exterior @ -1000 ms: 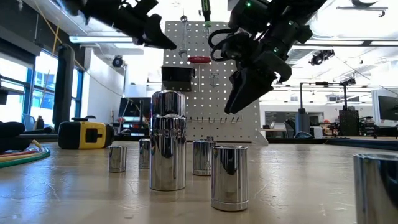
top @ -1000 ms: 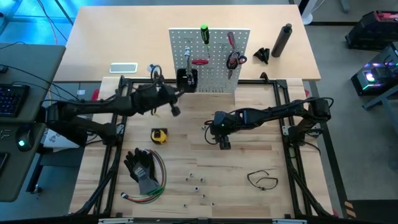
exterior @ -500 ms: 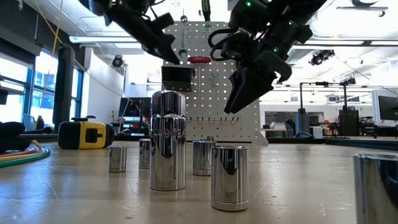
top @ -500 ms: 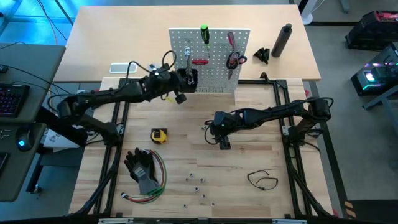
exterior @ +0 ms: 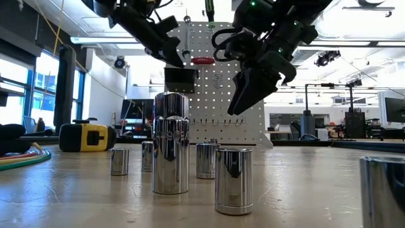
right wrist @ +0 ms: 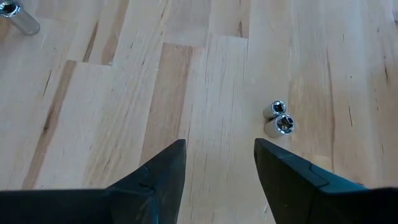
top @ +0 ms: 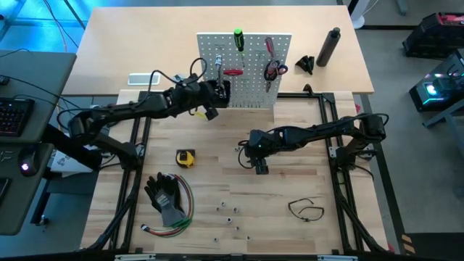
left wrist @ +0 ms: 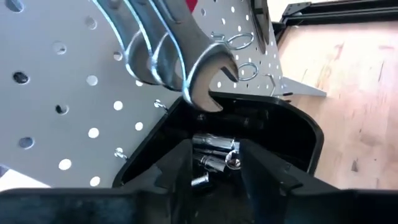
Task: Hang tools onto peg board
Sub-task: Put the silver socket into the black bin on the white peg board
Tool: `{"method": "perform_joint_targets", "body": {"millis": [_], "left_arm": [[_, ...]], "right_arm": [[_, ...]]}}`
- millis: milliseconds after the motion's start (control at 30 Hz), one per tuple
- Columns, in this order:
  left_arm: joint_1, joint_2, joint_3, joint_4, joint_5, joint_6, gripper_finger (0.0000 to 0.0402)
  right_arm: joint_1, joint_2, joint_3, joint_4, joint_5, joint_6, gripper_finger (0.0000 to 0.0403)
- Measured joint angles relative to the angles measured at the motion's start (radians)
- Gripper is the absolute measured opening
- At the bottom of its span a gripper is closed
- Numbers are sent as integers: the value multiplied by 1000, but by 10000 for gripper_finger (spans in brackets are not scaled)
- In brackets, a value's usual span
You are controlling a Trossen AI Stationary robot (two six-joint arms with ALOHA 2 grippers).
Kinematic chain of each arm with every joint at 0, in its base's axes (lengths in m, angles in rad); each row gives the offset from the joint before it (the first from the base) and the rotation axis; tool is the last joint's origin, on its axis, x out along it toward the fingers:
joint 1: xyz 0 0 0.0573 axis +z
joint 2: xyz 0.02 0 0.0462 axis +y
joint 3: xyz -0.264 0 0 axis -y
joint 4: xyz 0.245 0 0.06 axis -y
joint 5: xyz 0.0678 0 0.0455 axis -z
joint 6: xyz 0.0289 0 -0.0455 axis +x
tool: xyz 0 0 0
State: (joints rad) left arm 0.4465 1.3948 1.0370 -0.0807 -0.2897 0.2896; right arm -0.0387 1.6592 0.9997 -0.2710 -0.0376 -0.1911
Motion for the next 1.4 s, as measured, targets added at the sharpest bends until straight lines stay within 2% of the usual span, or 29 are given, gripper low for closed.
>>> {"method": "perform_joint_targets", "body": {"millis": [133, 300, 567, 733, 833, 900, 1000, 1133, 1400], "left_arm": [[-16, -16, 0, -32, 0, -26, 148], [-76, -38, 0, -90, -9, -35, 156], [-234, -53, 0, -169, -11, -85, 156], [-351, -53, -38, -159, 9, -129, 156], [-415, -50, -82, -105, 136, -131, 156], [-456, -43, -128, -21, 173, -142, 156], [-494, -20, -203, 86, 146, -160, 156], [-493, 36, -288, 185, 101, -191, 157], [-454, 224, -327, 360, 101, -197, 157]], "right_arm": [[0, 0, 0, -7, 0, 8, 186], [0, 0, 0, -51, 6, 11, 186], [0, 0, 0, -89, 11, 18, 186], [0, 0, 0, -108, 11, 14, 186], [0, 0, 0, -113, 11, 10, 186], [0, 0, 0, -113, 12, 10, 186], [0, 0, 0, -112, 11, 9, 186], [0, 0, 0, -109, 12, 11, 186], [1, 0, 0, -112, 11, 37, 186]]}}
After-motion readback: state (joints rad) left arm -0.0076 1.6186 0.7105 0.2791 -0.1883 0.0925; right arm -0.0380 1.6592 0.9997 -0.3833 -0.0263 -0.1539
